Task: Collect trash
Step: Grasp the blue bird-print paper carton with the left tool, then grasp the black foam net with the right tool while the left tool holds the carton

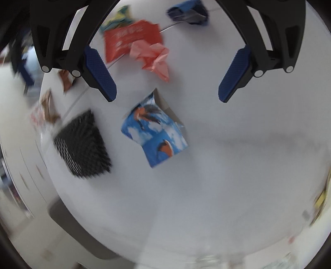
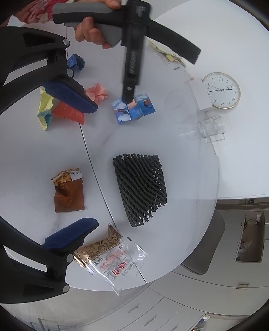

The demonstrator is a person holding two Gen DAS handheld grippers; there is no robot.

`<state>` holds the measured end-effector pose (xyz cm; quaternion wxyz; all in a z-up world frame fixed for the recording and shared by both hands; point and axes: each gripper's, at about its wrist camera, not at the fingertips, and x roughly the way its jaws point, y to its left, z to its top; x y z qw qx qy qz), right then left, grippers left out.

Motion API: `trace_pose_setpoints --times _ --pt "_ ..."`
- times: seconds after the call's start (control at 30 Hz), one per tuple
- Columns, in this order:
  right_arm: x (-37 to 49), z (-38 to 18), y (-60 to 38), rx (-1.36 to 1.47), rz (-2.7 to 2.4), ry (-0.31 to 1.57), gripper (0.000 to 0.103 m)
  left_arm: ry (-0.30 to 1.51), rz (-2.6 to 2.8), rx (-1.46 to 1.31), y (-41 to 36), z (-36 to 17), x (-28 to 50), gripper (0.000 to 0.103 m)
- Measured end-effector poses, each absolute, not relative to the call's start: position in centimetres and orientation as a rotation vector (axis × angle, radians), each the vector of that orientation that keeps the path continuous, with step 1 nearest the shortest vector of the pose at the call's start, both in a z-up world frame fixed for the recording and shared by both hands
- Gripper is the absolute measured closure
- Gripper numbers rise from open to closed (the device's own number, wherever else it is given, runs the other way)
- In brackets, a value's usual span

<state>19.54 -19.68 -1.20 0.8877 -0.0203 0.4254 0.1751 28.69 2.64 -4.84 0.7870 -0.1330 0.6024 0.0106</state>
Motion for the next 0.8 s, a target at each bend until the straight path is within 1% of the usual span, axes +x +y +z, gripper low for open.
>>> trace_pose_setpoints --times 0.17,0.5,0.53,0.57,0.6,0.63,0.67,0.7,0.73,0.8 --pt "19.0 -1.1 -21.7 -0.016 0.374 0.868 0.003 1.272 0.222 -0.472 1.7 -4.8 29.5 0.009" --pt "18.5 -1.8 -25.5 0.018 0.368 0.886 0.003 1.313 0.383 -0.404 -4.4 -7.5 32.9 0.009" --pt "18.6 -1.8 -25.6 0.018 0.365 0.886 0.003 1.306 0.388 -0.385 -4.7 -7.6 33.0 0.013" --pt "18.7 -1.8 -25.8 0.017 0.364 0.886 0.003 1.302 0.398 -0.359 -5.0 -7.8 33.1 0.02" --pt "18.7 -1.8 -25.8 0.016 0.363 0.885 0.003 1.3 0.403 -0.33 -5.2 -7.9 33.2 0.025" --pt "18.8 -1.8 -25.8 0.016 0.361 0.885 0.003 1.304 0.403 -0.31 -5.4 -8.1 33.3 0.034" --pt "19.0 -1.7 -25.8 0.017 0.36 0.886 0.003 1.299 0.4 -0.292 -5.5 -8.1 33.3 0.035" --pt "19.1 -1.7 -25.7 0.018 0.361 0.885 0.003 1.287 0.392 -0.28 -5.7 -7.8 33.2 0.046" --pt "19.3 -1.7 -25.6 0.02 0.361 0.884 0.003 1.277 0.38 -0.271 -5.7 -7.5 33.2 0.054" --pt "19.7 -1.7 -25.2 0.017 0.363 0.888 0.003 1.295 0.348 -0.267 -5.7 -7.4 33.5 0.054"
